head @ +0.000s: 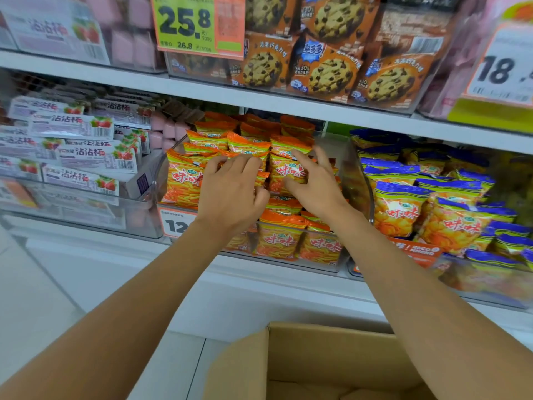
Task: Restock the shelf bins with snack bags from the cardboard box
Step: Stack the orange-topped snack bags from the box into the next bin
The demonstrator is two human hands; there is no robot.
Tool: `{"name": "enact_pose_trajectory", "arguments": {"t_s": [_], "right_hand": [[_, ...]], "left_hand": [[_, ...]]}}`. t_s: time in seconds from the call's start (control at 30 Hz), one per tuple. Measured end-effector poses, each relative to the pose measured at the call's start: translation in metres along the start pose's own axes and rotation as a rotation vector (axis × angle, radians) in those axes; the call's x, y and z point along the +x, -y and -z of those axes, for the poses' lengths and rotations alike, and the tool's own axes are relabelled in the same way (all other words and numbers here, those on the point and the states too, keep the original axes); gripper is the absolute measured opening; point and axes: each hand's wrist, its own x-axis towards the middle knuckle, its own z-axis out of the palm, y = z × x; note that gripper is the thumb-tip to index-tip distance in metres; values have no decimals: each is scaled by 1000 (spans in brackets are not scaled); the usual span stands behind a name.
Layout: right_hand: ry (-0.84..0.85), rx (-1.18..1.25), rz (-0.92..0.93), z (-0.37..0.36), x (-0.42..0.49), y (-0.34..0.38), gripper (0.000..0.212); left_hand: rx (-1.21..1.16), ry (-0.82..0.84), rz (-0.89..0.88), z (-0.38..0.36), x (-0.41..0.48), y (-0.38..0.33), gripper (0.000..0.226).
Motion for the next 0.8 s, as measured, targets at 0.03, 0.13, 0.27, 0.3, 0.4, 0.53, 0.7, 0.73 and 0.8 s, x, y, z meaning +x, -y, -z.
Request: {"name": "enact_pose_trajectory", "arguments": {"t_s": [0.03, 0.13, 0.27, 0.3, 0.4, 0.53, 0.7, 0.73, 0.8], "right_hand": [[21, -24, -11, 0, -1, 0, 69], [16, -89, -8, 2, -6, 4, 81], [-57, -164, 78, 11, -20, 14, 79], [-60, -166, 99, 13, -24, 16, 76], [-131, -60, 176, 20, -48, 18, 56], [-155, 19, 193, 34, -99, 8, 26], [40, 48, 93, 44, -186, -40, 15], [77, 44, 54, 47, -204, -53, 14], [143, 47, -16, 50, -239, -80, 13]], "left_hand": [[-17, 11, -1, 2, 0, 0, 44], [-35, 64, -3, 8, 1, 0, 48], [-49, 97, 33, 17, 0, -1, 43], [-57, 89, 61, 22, -1, -3, 41], [-44, 20, 118, 36, -11, -16, 34], [-252, 120, 200, 51, -39, -52, 13], [-420, 397, 238, 45, -102, -110, 8], [-438, 445, 247, 38, -117, -119, 9], [-480, 569, 286, 22, -147, -137, 9]]}}
